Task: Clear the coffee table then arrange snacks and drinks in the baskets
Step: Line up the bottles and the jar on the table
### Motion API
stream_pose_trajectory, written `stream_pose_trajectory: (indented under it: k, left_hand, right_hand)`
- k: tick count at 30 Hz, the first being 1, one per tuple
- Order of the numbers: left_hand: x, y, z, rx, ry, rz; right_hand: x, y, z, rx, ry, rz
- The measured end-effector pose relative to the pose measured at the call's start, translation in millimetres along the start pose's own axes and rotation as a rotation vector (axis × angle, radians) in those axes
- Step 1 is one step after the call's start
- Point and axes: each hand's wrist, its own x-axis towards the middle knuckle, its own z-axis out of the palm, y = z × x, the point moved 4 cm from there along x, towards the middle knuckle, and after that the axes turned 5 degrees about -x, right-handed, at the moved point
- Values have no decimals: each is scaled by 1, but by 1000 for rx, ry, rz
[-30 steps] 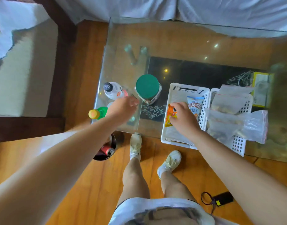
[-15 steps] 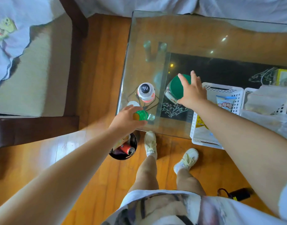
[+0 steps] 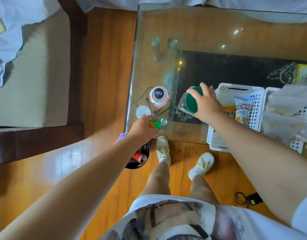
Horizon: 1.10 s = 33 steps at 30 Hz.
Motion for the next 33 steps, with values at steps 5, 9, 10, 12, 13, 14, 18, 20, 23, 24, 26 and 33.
stream_pose_trajectory:
  k: [5, 9, 10, 12, 13, 14, 18, 20, 23, 24, 26, 33]
  left_hand:
    - [-1, -2, 1, -140, 4, -49]
    - [-2, -1, 3, -207, 29, -56]
    - [-2, -1, 3, -215, 32, -60]
    - [-2, -1, 3, -224, 33, -69]
    - [-1, -1, 4, -227, 33, -71]
    - [-2, -1, 4, -228, 33, -70]
    - [-1, -1, 4, -223, 35, -60]
    - [0, -1, 3, -227, 24, -59]
    - [0, -2, 3, -235, 12, -63]
    - [0, -2, 3, -242, 9, -65]
    - [0, -2, 3, -250, 3, -69]
    - [2, -3, 4, -251, 5, -66]
  right_hand:
    - [-39, -1, 27, -48, 12, -62]
    - [-61, -1, 42, -56, 7, -73]
    - [-64, 0, 45, -56, 2, -79]
    - [-69, 0, 49, -57, -9, -95]
    - [-71, 0, 51, -54, -14, -100]
    - [-71, 1, 52, -48, -20, -103]
    - [-72, 1, 52, -46, -29, -103]
    - [-72, 2, 53, -56, -31, -115]
    - [-73, 3, 52, -90, -40, -149]
    - [-73, 3, 52, -101, -46, -159]
    - [-73, 3, 51, -113, -58, -167]
    - [-73, 2, 50, -121, -49, -162]
